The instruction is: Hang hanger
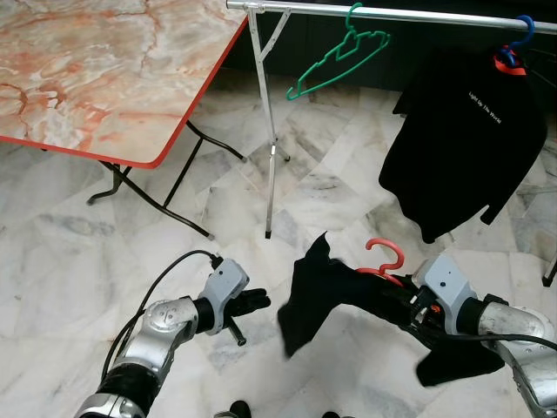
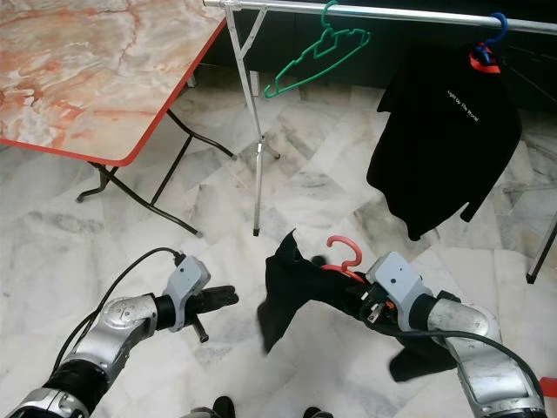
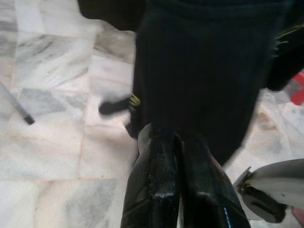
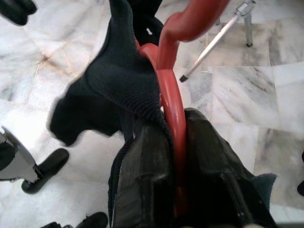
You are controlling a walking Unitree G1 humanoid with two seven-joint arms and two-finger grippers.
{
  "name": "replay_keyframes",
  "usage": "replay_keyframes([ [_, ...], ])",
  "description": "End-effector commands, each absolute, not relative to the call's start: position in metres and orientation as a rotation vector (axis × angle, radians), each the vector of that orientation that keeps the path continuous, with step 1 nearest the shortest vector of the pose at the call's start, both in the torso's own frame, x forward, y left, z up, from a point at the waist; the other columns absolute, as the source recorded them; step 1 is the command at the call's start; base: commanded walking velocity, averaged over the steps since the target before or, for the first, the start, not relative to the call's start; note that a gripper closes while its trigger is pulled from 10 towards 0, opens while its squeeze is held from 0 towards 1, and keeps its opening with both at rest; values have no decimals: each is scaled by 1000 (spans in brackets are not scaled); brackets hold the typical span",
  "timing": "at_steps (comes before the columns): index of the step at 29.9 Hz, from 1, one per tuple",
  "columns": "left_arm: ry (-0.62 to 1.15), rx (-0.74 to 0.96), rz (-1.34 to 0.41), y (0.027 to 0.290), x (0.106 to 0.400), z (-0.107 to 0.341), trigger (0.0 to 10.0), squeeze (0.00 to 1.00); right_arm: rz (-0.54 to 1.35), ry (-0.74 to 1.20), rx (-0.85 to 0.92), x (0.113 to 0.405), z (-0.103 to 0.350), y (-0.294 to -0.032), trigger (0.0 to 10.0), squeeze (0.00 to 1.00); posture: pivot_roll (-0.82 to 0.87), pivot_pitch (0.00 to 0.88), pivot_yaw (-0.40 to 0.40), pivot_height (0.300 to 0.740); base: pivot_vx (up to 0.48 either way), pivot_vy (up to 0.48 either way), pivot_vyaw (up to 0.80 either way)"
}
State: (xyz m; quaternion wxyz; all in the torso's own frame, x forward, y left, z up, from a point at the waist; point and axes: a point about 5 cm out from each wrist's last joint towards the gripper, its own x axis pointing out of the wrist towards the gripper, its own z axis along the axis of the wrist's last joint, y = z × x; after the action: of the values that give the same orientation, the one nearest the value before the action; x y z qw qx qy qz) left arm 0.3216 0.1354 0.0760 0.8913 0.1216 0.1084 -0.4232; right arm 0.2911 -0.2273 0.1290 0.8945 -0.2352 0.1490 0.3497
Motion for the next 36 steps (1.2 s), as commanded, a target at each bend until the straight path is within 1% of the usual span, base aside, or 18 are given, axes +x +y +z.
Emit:
replay_keyframes([
  [1,217,213,-879,135,318,73,10000,0,781,300,-517,288,129,-222,10000,0,-59,266,52,740,0,0,0],
  [2,217,213,-879,135,318,73,10000,0,781,300,-517,288,129,-222,10000,0,-59,266,52,740,0,0,0],
  [3,206,195,-906,132,317,75,10000,1000,798,295,-519,288,130,-221,10000,0,-59,262,51,740,0,0,0],
  [5,201,193,-927,131,316,76,10000,1000,812,289,-517,287,132,-221,10000,0,-59,262,51,740,0,0,0],
  [7,166,199,-937,130,319,85,10000,1000,878,286,-523,283,135,-218,10000,0,-62,255,52,740,0,0,0],
  [13,81,172,-912,127,327,103,10000,1000,873,290,-534,283,133,-218,10000,0,-59,248,55,740,0,0,0],
  [16,34,134,-896,124,332,114,10000,1000,912,291,-527,279,130,-212,10000,0,-59,242,57,740,0,0,0],
  [19,37,138,-936,119,330,115,10000,1000,924,292,-525,278,129,-210,10000,0,-58,239,57,740,0,0,0],
  [20,52,170,-980,115,326,111,10000,1000,929,289,-521,278,129,-209,10000,0,-59,236,57,740,0,0,0],
  [25,87,214,-1026,114,320,104,10000,1000,946,285,-516,277,131,-209,10000,0,-60,233,58,740,0,0,0],
  [26,109,223,-1081,112,315,100,10000,1000,952,282,-517,276,132,-209,10000,0,-60,235,57,740,0,0,0],
  [27,120,226,-1124,111,311,99,10000,0,955,282,-518,277,133,-210,10000,0,-60,242,56,740,0,0,0],
  [29,116,235,-1129,111,311,99,10000,0,959,282,-522,277,134,-210,10000,0,-60,242,56,740,0,0,0],
  [30,99,296,-1115,112,313,99,10000,0,975,278,-523,276,136,-209,10000,0,-56,251,55,740,0,0,0],
  [33,69,357,-1102,111,316,99,10000,0,1007,275,-524,274,137,-207,10000,0,-57,256,55,740,0,0,0],
  [34,72,355,-1110,110,316,98,10000,1000,1013,276,-524,274,138,-206,10000,0,-57,256,55,740,0,0,0],
  [36,68,402,-1119,108,316,97,10000,1000,1027,276,-523,271,138,-205,10000,0,-65,268,58,740,0,0,0],
])
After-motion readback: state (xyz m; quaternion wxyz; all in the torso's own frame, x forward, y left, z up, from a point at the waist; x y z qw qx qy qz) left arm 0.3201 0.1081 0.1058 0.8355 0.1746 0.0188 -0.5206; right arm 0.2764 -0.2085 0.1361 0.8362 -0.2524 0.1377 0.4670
